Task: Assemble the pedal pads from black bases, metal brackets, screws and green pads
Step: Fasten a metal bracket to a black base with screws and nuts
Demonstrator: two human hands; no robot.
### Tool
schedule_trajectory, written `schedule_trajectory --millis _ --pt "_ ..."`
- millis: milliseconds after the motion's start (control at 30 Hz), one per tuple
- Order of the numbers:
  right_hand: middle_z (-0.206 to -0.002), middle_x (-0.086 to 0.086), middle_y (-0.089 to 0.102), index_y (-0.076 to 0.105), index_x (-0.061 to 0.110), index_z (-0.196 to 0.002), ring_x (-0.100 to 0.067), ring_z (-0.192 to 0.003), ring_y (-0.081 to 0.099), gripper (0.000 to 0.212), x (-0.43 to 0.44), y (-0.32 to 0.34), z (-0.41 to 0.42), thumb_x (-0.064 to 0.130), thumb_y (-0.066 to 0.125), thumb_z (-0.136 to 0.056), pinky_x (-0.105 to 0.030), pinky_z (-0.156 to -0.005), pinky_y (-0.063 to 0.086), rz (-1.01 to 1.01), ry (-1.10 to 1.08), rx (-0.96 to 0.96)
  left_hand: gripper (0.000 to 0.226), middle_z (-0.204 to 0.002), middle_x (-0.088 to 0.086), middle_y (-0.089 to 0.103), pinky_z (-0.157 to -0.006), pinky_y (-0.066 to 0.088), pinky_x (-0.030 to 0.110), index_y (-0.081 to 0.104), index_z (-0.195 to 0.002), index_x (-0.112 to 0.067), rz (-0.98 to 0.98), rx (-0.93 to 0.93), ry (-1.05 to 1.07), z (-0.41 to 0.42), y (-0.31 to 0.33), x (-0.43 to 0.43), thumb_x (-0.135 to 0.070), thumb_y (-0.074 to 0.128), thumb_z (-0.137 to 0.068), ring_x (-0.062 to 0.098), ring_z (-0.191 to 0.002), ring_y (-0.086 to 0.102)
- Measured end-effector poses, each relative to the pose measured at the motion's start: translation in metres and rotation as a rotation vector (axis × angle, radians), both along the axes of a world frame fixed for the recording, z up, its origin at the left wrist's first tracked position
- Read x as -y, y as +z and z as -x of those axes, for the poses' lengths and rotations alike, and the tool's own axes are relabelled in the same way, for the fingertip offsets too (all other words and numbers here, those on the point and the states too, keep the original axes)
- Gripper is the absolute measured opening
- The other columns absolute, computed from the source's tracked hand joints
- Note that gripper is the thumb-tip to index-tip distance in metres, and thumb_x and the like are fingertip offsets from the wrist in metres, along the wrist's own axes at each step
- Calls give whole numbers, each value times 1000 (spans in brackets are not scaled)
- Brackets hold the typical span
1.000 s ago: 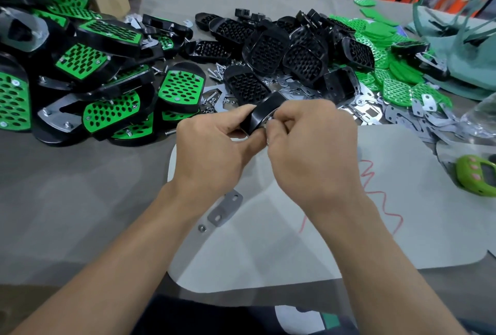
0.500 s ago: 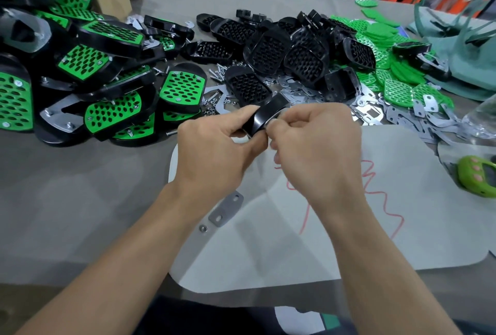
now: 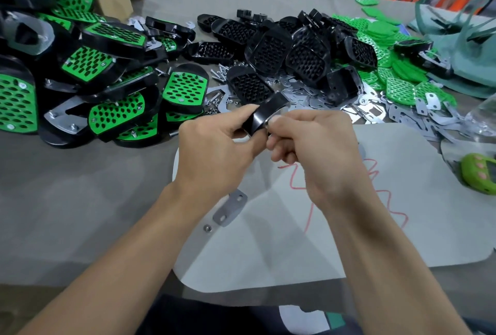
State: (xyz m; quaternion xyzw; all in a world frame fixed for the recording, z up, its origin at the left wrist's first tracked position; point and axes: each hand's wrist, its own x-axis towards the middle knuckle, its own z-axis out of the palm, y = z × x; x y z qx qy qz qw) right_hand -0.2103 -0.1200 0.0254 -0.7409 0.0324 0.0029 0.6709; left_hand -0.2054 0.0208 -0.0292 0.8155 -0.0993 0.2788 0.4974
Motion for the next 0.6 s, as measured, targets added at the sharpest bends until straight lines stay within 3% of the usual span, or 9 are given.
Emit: schedule_trajectory --millis 100,167,233,300,400,600 --pt "-69 9 73 76 26 -80 -8 -65 69 9 20 -7 -7 29 68 -77 -31 -66 52 375 -161 191 19 -79 3 77 -67 59 40 78 -85 -33 299 -177 10 -5 4 -1 -18 75 -75 4 -66 56" --pt "-94 18 74 72 37 -107 0 -89 68 33 28 -12 -9 36 70 -74 -33 -85 55 474 -148 189 17 -79 2 77 -69 57 34 82 -86 -25 504 -299 -29 -9 7 -2 -13 78 -74 10 -69 61" --pt "-112 15 72 63 37 -127 -7 -103 67 52 29 -21 -13 32 71 -76 -37 -92 54 409 -4 87 14 -86 6 79 -72 60 31 83 -88 -14 684 -422 -95 -13 9 -2 -8 79 -77 16 -74 70" --pt "-106 6 76 67 27 -121 -16 -95 71 45 30 -27 -20 16 73 -78 -35 -80 56 235 -3 45 12 -90 9 79 -74 60 28 81 -89 -11 784 -509 -131 -14 9 -1 -1 76 -83 18 -79 74" --pt "-92 -4 79 73 16 -104 -12 -74 68 32 37 -27 -26 -5 74 -79 -18 -61 49 -19 -42 48 18 -97 9 79 -82 60 31 79 -99 -9 755 -573 -151 -15 7 -2 2 71 -87 17 -86 74" --pt "-94 -9 79 75 8 -104 -18 -79 73 33 49 -29 -34 -16 68 -82 -21 -69 53 -25 152 61 42 -102 7 78 -90 57 30 76 -112 -15 578 -543 -209 -16 12 -7 -8 83 -72 13 -89 70"
